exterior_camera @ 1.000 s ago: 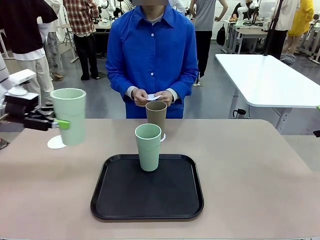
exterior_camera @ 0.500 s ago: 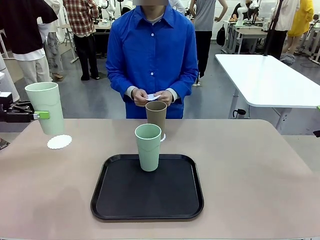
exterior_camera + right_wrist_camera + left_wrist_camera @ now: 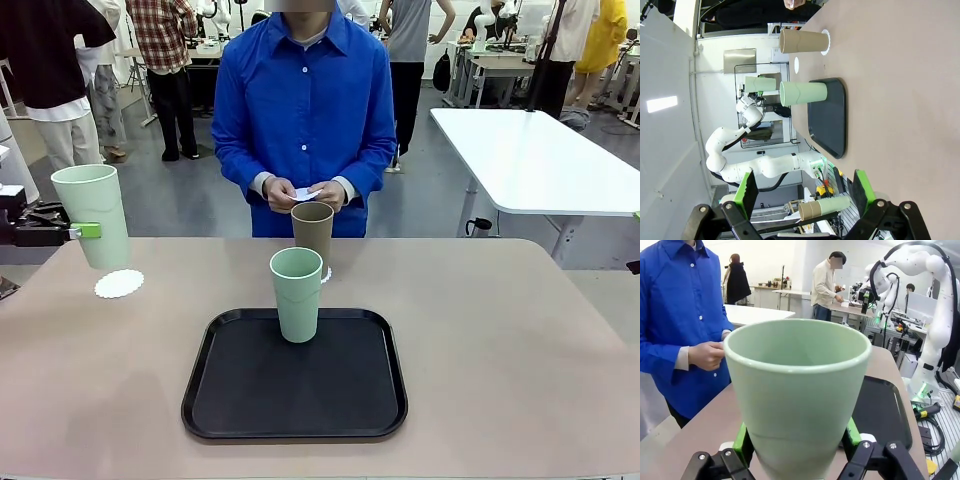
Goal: Place coasters on the table and set cups on them.
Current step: Take one Reusable plastic cup from the Flat Tray and place it on a coaster set by the human.
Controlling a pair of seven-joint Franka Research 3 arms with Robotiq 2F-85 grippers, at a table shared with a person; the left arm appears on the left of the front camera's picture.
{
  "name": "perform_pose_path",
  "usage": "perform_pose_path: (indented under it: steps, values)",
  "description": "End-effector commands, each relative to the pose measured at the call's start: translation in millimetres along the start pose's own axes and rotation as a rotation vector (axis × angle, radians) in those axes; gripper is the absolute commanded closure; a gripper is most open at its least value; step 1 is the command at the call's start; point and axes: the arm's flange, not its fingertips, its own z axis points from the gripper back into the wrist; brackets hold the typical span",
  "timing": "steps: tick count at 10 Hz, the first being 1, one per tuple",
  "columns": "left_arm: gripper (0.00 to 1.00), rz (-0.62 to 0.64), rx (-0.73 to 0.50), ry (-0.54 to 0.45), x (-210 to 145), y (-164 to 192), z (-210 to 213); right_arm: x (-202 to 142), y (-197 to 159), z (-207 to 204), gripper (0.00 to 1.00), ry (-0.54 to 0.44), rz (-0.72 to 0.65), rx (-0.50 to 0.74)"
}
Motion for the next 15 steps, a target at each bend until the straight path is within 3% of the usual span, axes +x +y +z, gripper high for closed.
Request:
perform_pose_path:
  steps: [1,4,7,9,15]
  values:
    - [0.14,-0.001,0.0,0.0,0.2,-0.1,0.0,-3.4,1.1,-1.8,0.0,0.001,0.002,0.008]
    - [0.14,-0.066,-0.065,0.027,-16.9,70.3,5.7,-3.4,1.1,-1.8,0.0,0.001,0.002,0.008]
    - [0.14,-0.023,-0.026,-0.027,-42.3,119.2,26.0,-3.4,1.1,-1.8,0.0,0.001,0.002,0.008]
    - [0.14,0.001,-0.009,-0.031,-52.6,132.5,36.8,-3.4,1.1,-1.8,0.0,0.001,0.002,0.008]
    - [0.14,0.001,-0.019,-0.005,-62.9,129.0,35.0,-3.4,1.1,-1.8,0.0,0.001,0.002,0.008]
